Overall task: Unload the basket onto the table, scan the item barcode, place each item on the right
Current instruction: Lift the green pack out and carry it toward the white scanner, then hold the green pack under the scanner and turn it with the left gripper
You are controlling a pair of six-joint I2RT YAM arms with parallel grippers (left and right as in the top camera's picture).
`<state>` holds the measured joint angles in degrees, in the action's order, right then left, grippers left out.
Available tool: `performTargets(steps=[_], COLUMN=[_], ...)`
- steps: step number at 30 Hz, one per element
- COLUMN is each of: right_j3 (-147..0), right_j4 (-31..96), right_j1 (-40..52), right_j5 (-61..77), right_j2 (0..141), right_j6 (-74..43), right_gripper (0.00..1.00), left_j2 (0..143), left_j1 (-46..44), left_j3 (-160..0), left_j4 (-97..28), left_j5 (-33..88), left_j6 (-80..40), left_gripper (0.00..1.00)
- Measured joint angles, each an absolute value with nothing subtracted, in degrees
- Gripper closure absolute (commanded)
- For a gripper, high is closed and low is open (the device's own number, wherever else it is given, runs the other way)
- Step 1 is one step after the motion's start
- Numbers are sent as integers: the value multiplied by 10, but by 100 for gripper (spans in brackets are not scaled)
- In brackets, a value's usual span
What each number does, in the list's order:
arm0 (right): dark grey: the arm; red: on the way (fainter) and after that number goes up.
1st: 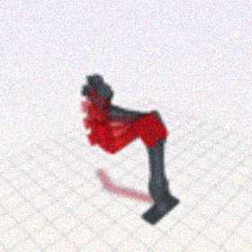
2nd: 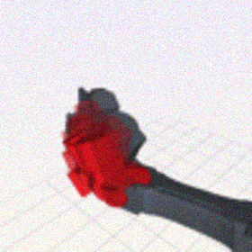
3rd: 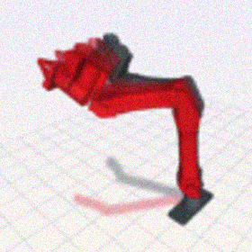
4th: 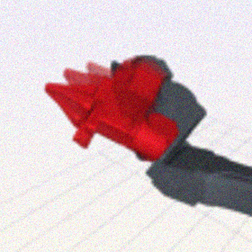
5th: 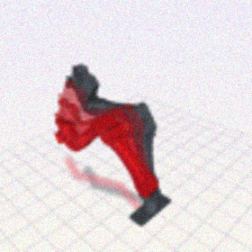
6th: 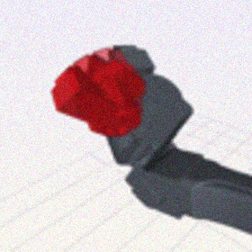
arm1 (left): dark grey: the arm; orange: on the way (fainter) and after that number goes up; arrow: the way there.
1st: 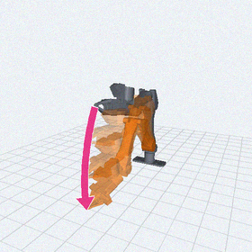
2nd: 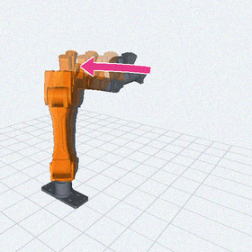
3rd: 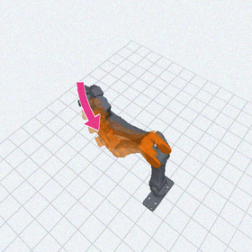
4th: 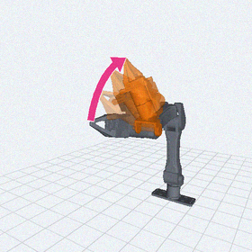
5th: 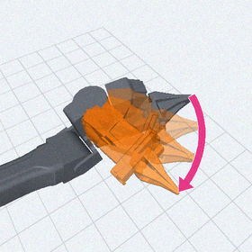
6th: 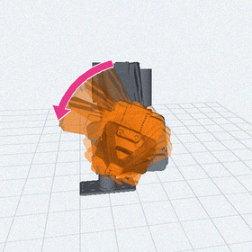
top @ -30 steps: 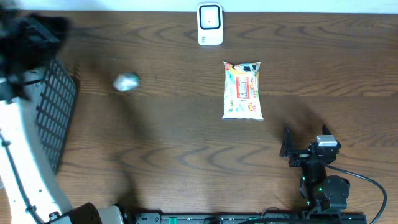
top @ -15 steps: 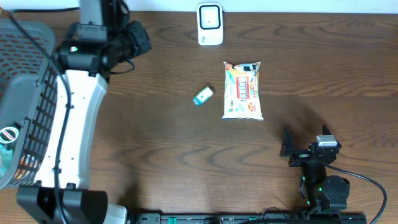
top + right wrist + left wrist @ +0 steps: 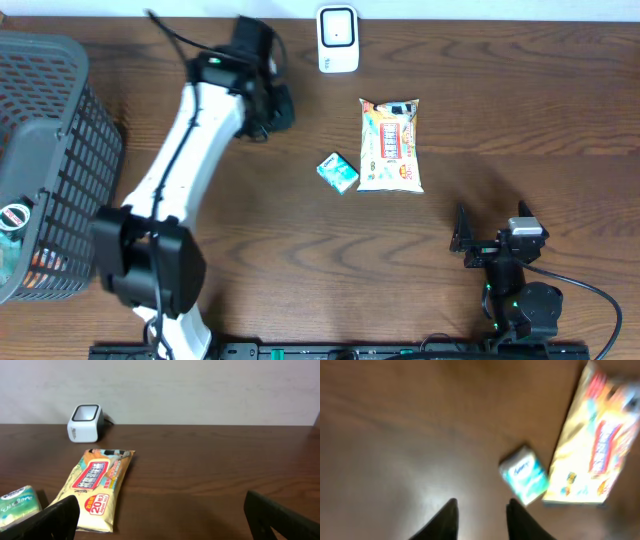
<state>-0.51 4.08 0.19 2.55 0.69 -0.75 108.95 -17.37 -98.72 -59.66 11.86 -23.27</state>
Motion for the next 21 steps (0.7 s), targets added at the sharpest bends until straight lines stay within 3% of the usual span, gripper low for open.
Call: performTargets(steps=[12,21], right_j3=[-5,-5], right_j4=[41,41], right_j1=[2,2], right_j5=[25,25], right_j2=[7,7], right_j6=[-8,-8], right_gripper=[1,1], left_j2=[1109,1109], left_j1=[-281,-291], left_j3=[-950,-844], left_j4=[-632,-482], left_j5=[110,94], left_j6=[-288,-424], left_gripper=[46,45])
